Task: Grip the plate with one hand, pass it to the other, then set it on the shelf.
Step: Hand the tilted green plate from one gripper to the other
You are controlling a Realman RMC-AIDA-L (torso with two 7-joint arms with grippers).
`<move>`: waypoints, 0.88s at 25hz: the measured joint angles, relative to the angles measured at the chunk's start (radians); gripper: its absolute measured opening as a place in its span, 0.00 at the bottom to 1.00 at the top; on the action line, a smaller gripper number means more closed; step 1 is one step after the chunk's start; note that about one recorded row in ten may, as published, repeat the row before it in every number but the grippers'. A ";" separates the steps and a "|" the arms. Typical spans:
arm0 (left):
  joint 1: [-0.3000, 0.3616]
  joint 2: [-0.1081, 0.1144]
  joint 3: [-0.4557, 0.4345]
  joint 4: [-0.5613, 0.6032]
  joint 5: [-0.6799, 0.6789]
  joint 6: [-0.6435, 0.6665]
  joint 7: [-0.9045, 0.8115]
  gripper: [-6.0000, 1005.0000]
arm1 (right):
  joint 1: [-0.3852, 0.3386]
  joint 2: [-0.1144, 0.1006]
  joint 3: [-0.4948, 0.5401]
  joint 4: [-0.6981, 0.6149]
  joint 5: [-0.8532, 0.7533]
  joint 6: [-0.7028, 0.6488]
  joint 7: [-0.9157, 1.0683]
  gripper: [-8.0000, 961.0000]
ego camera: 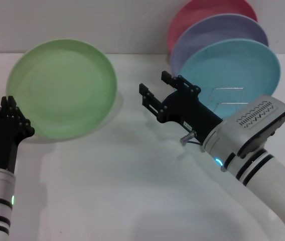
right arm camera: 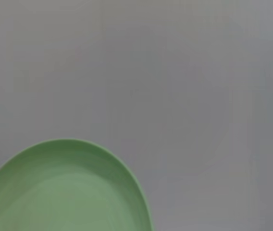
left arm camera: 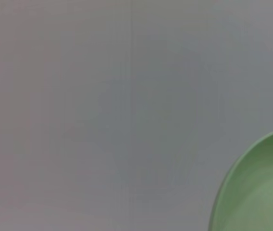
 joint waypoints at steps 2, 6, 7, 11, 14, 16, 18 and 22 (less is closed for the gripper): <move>0.011 0.000 0.011 0.018 -0.014 0.008 0.021 0.04 | 0.002 0.000 0.001 0.002 -0.011 0.008 0.001 0.59; 0.020 0.000 0.051 0.051 -0.054 0.028 0.071 0.04 | 0.003 0.000 0.028 0.008 -0.058 0.031 0.002 0.58; 0.020 0.000 0.068 0.058 -0.069 0.040 0.082 0.04 | 0.004 0.001 0.038 0.009 -0.066 0.042 0.002 0.58; 0.017 0.000 0.104 0.085 -0.120 0.063 0.128 0.04 | 0.013 0.002 0.067 0.012 -0.084 0.087 0.002 0.58; 0.019 0.000 0.116 0.099 -0.135 0.073 0.141 0.04 | 0.020 0.003 0.071 0.013 -0.089 0.094 0.002 0.57; 0.020 0.000 0.126 0.104 -0.139 0.086 0.142 0.04 | 0.026 0.004 0.072 0.014 -0.090 0.097 0.002 0.57; 0.023 0.000 0.137 0.107 -0.141 0.098 0.143 0.04 | 0.033 0.005 0.083 0.017 -0.090 0.110 0.001 0.57; 0.024 0.000 0.154 0.108 -0.142 0.112 0.144 0.04 | 0.043 0.005 0.109 0.023 -0.090 0.139 -0.004 0.57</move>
